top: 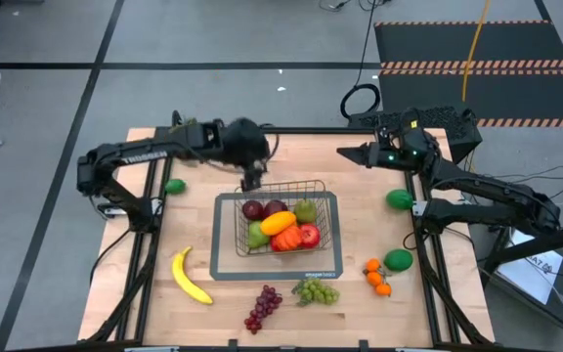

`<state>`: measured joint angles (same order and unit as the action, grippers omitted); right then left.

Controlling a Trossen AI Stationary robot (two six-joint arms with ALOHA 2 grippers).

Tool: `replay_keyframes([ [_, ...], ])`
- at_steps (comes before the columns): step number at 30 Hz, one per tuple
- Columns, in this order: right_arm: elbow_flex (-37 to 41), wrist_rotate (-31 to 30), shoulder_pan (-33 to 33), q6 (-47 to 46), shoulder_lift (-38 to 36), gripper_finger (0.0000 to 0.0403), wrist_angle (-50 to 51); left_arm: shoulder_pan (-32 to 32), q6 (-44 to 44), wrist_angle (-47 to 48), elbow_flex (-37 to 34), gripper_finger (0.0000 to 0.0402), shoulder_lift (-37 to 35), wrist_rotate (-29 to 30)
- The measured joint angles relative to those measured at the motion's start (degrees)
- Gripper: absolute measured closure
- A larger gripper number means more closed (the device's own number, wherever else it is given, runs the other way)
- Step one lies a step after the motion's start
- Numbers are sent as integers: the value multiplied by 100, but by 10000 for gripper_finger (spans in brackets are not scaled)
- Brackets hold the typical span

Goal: Build produce basket
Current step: Put the cucumber into the gold wire basket

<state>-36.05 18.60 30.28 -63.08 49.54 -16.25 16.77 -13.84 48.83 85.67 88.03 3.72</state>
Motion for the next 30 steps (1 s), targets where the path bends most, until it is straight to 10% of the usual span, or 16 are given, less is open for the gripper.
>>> replay_keyframes([
  [14, 0, -1536, 127, -214, 0, 202, -12, 2454, -2005, -671, -1135, 132, 2, -1550],
  [30, 0, -2349, 116, -74, 0, 202, -25, 2864, -2315, -2235, -3048, 17, 11, -1282],
])
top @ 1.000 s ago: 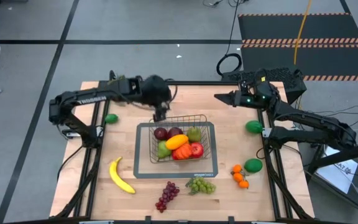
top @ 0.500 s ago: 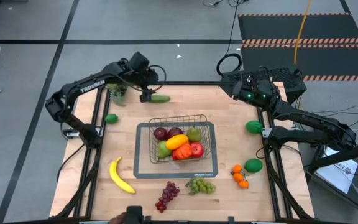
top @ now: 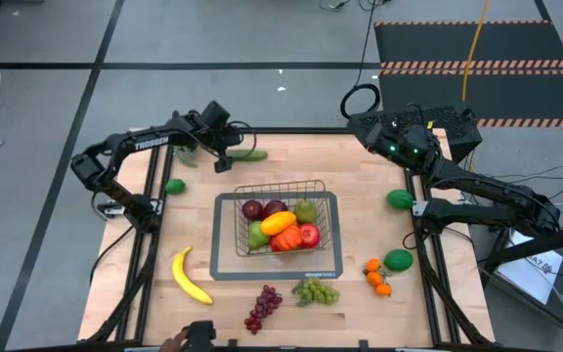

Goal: Build produce basket
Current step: Put the cucumber into the gold wire basket

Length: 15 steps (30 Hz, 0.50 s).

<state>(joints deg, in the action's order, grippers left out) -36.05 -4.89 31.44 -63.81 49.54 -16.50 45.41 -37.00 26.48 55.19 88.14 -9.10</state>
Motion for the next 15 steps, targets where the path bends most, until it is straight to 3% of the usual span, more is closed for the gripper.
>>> replay_keyframes([
  [5, 0, -14, -3, -1, 0, 202, -294, 0, -156, -268, -265, 23, 15, 19],
  [15, 0, -284, -68, -2, -1, 202, -694, 0, -230, -1074, -466, 81, 567, 215],
])
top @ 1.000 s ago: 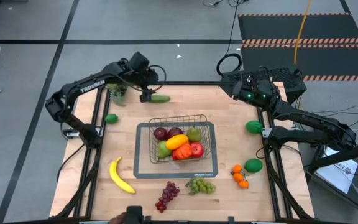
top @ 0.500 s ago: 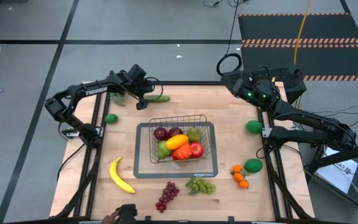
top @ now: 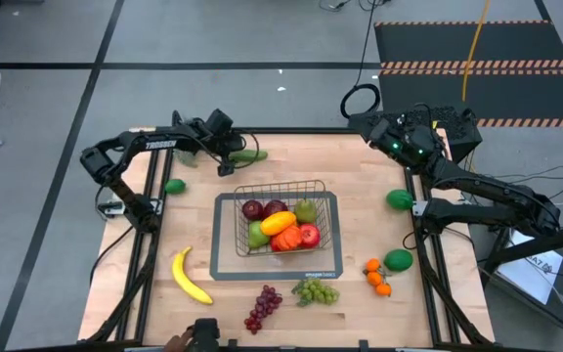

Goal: Build produce basket
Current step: Put the cucumber into the gold wire basket

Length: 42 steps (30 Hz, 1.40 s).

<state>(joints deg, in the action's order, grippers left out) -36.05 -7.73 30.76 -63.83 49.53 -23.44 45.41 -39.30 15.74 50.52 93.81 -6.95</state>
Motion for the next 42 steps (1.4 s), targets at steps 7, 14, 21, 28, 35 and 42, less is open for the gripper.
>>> replay_keyframes([
  [7, 0, -15, -113, -126, -1, 202, -37, -14, -57, -42, -1, 124, 400, 115],
  [14, 0, -40, -142, -149, -1, 202, -35, -226, -570, -111, 1, 204, 458, 606],
  [21, 0, -131, -142, -116, -1, 202, -35, -463, -605, -76, 165, 260, 449, 963],
  [28, 0, -122, -164, 0, -1, 202, -33, -689, -88, 463, 826, 227, 278, 1071],
  [35, 0, 60, -133, 96, -1, 202, -16, -800, 1154, 1272, 1807, 238, -231, 1059],
  [42, 0, 1027, -16, 117, -1, 202, 16, -922, 3024, 1280, 2658, 246, -797, 675],
])
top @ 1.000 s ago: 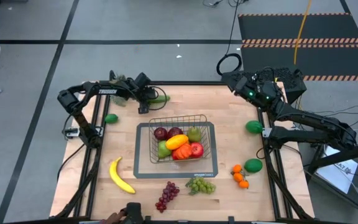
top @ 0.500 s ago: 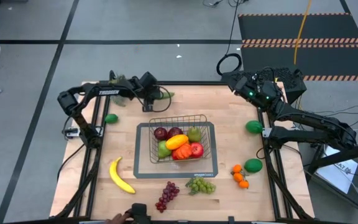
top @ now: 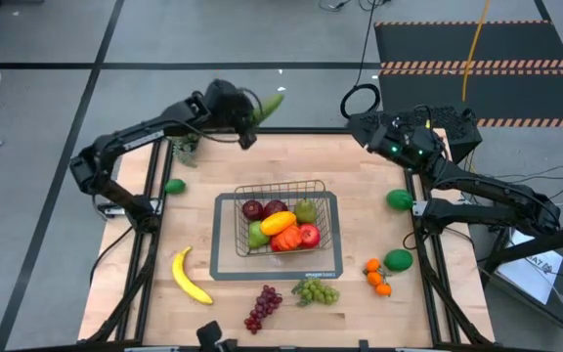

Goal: Build produce basket
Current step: Put the cucumber into the gold wire basket

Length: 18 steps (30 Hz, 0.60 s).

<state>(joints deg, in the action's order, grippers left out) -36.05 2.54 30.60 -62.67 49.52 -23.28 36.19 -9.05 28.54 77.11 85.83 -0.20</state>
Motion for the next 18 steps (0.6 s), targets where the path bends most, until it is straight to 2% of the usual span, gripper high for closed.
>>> replay_keyframes([
  [11, 0, 1305, 18, -71, 0, 202, 0, -680, 2117, -360, 528, 243, -563, -41],
  [18, 0, 1753, 18, 166, 0, 202, 1, -1393, 4343, -463, 557, 233, -759, -40],
])
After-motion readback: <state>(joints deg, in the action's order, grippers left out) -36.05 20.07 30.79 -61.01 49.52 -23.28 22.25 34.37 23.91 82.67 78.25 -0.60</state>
